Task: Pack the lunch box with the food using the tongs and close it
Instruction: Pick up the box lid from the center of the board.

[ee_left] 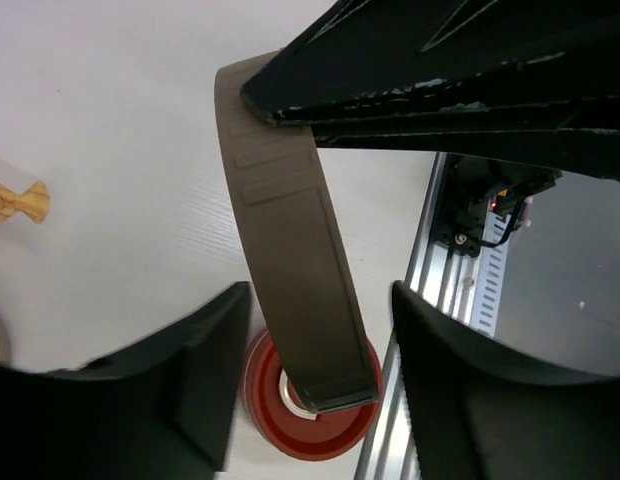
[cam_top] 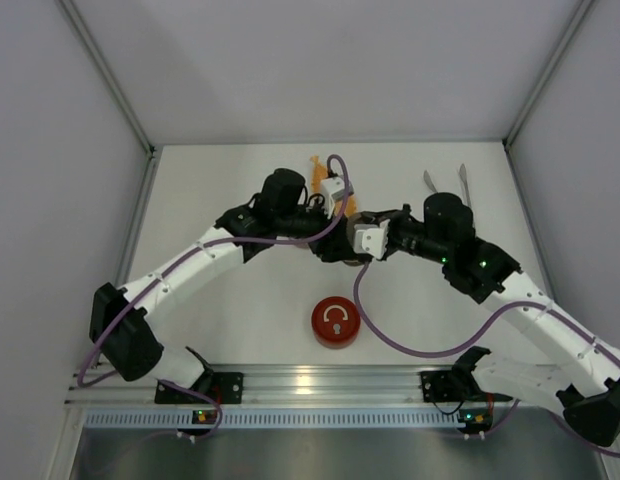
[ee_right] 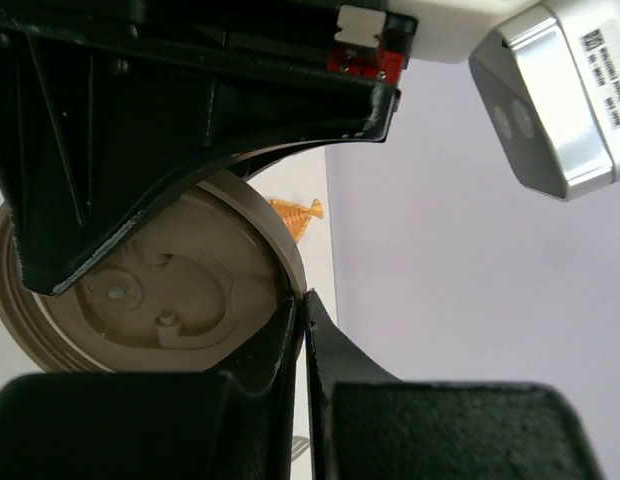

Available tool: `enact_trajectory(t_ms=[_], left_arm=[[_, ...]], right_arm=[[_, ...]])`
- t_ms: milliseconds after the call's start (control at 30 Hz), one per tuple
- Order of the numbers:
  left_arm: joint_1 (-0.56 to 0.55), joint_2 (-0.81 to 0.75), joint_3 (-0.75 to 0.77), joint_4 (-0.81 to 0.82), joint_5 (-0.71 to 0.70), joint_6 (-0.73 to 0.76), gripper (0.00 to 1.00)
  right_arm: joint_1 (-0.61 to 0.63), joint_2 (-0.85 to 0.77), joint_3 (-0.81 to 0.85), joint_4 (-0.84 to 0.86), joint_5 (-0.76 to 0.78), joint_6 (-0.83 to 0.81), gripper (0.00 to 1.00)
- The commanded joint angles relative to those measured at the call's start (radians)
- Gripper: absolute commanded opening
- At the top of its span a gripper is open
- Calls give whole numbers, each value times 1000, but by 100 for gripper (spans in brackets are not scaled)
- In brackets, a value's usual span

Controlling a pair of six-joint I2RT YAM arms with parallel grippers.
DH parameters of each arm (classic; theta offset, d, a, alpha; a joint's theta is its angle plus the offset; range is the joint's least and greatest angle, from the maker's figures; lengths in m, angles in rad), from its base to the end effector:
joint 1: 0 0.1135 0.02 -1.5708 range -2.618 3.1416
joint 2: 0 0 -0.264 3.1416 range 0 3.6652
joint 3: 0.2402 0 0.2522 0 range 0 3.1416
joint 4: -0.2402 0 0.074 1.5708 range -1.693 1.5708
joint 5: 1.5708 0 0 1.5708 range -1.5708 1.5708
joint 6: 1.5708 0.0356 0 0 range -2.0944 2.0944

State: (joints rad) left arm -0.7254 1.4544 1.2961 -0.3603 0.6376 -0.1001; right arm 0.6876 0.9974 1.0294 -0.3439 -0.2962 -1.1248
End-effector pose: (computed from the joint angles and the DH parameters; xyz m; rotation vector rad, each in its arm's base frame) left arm 0.2327 -0.2347 0.3455 1.0533 1.9189 -1.1508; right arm 0.1654 0.1493 0.3699 -1.5869 0.9869 -0.0228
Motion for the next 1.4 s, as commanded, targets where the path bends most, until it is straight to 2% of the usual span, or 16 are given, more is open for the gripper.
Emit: enact_trajectory(t_ms=[0, 67, 100, 133, 167, 233, 267, 300, 367, 533, 600, 667, 733, 833, 1133, 1367], left_arm=[[-2, 1, 52, 1, -24, 43, 53], [-2, -9, 55, -15, -49, 80, 34], [-2, -15, 58, -32, -53, 91, 17], [-2, -20, 63, -75, -64, 123, 10], [0, -34, 77, -106, -97, 170, 0], [0, -58, 97, -196, -140, 285, 0], [-2, -104, 101, -215, -176, 328, 0], [-2, -132, 97, -218, -206, 370, 0], [-2, -205, 72, -216, -295, 477, 0], [-60, -366, -127, -91, -508, 838, 0], [-101, -461, -330, 93, -623, 989, 0], [-178, -518, -476, 240, -687, 1268, 0], [-238, -574, -674, 469, -702, 1557, 0], [-275, -598, -814, 662, -646, 1791, 0], [-302, -580, -902, 836, -524, 2057, 0], [-305, -591, -908, 831, -478, 2111, 0]], right_arm=[[26, -6, 54, 115, 69, 69, 0], [26, -8, 57, 118, 110, 118, 0], [26, -5, 73, 106, 132, 141, 5], [24, 4, 86, 70, 156, 205, 14], [17, 7, 96, 47, 205, 242, 32], [-57, -2, 121, -15, 203, 372, 55], [-95, -12, 121, -61, 159, 422, 79], [-144, -25, 117, -75, 128, 471, 89], [-290, -46, 124, -143, 7, 603, 97], [-503, 73, 260, -369, -260, 903, 99], [-520, 186, 317, -476, -404, 947, 99], [-519, 265, 345, -524, -578, 1025, 96], [-516, 352, 351, -521, -691, 1133, 95], [-476, 372, 318, -402, -790, 1236, 94], [-356, 429, 244, -464, -889, 1134, 91], [-347, 454, 198, -415, -927, 1104, 81]])
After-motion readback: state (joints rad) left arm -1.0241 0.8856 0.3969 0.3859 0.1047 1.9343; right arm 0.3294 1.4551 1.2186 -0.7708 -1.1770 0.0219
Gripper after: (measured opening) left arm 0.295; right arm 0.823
